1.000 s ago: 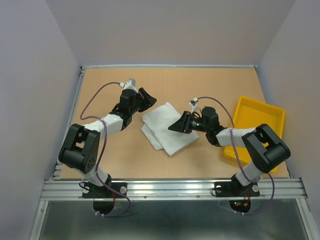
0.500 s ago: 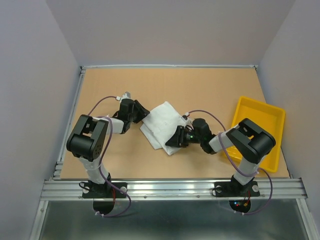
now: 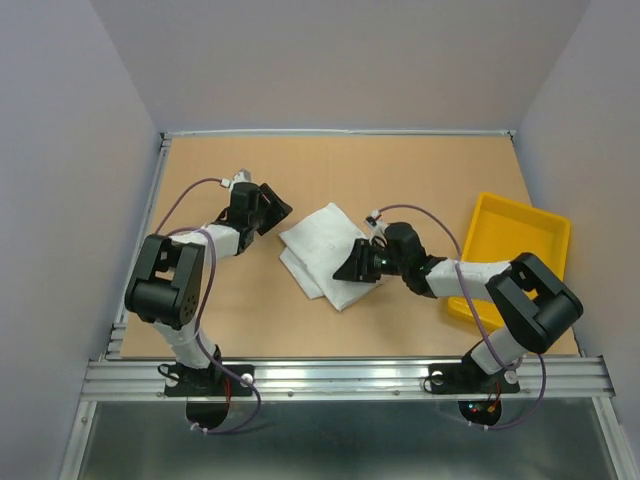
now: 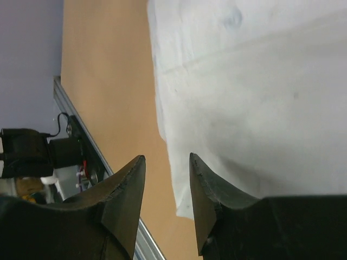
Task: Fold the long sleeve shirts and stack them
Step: Fold the shirt
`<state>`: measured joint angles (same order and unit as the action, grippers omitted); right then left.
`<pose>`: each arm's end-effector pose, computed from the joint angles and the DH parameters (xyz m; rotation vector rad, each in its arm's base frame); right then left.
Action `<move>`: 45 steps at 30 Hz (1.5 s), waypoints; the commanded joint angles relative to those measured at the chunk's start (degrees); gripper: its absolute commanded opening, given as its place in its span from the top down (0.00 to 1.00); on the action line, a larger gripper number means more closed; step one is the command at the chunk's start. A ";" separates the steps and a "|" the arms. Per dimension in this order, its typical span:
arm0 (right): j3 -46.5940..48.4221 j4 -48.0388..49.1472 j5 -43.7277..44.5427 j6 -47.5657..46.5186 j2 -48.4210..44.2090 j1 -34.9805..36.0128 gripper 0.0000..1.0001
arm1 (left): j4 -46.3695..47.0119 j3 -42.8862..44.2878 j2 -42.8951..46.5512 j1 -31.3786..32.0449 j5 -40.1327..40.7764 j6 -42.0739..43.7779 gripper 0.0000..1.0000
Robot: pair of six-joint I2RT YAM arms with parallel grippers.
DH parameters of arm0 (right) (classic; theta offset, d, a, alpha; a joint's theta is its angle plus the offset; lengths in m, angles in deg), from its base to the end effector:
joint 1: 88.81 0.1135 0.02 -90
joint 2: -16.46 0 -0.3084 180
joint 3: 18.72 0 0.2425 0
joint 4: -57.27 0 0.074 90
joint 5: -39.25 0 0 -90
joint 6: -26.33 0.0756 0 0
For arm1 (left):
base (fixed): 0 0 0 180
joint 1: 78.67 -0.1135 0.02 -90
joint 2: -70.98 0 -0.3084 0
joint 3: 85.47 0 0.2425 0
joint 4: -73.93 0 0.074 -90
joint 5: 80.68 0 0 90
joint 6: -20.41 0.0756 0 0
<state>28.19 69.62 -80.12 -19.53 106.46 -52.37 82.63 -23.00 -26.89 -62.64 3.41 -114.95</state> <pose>0.2333 0.2183 0.1847 -0.1895 2.3407 1.3186 0.3757 -0.1161 0.2115 -0.4721 2.0708 -0.7622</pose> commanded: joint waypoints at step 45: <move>17.44 -13.05 20.66 -0.28 -2.18 12.36 0.59 | -27.60 21.31 5.10 8.49 24.72 12.69 0.31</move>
<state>42.79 50.85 -64.03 -19.90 110.79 -35.64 54.96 1.72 -33.44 -53.81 26.07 -101.10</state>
